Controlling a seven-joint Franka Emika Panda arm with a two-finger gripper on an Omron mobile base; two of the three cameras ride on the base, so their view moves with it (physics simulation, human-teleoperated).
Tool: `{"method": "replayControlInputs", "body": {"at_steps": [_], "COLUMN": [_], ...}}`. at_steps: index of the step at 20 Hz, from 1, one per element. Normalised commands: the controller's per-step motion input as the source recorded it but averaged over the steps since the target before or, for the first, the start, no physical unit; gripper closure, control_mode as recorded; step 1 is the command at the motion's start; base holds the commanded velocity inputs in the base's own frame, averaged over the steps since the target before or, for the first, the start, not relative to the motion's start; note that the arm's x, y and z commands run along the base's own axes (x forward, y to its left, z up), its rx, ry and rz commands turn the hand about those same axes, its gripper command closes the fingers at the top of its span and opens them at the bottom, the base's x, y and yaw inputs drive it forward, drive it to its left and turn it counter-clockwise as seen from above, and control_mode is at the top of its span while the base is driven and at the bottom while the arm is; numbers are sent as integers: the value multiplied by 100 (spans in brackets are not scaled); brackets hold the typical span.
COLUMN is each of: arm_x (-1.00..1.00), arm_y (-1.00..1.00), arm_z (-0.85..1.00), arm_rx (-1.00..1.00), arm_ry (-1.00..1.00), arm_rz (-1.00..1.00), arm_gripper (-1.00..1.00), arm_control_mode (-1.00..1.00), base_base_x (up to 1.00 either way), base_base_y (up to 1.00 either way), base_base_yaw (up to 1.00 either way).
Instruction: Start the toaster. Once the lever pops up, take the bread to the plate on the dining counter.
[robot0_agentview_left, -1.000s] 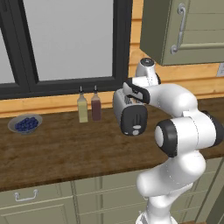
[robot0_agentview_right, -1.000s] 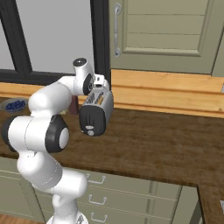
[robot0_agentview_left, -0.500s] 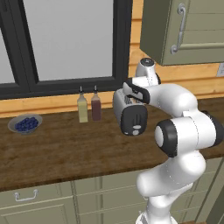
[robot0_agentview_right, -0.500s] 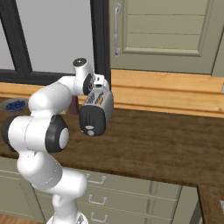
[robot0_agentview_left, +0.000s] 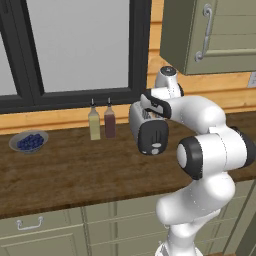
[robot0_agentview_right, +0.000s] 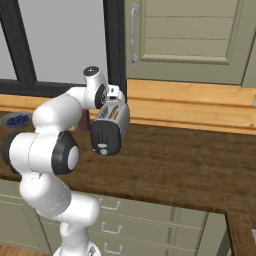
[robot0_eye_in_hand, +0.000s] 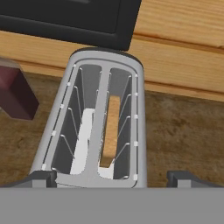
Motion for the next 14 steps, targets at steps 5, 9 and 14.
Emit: {"method": "replayControlInputs", "body": {"at_steps": [5,9,14], "arm_x": [0,0,0], "arm_y": [0,0,0], "arm_z": [0,0,0], "arm_rx": [0,0,0], "arm_ry": [0,0,0], "arm_rz": [0,0,0], "arm_gripper": [-100,-100,-100], "arm_control_mode": [-100,-100,-100], "base_base_x": [0,0,0], "base_base_y": [0,0,0], "base_base_yaw": [0,0,0]}}
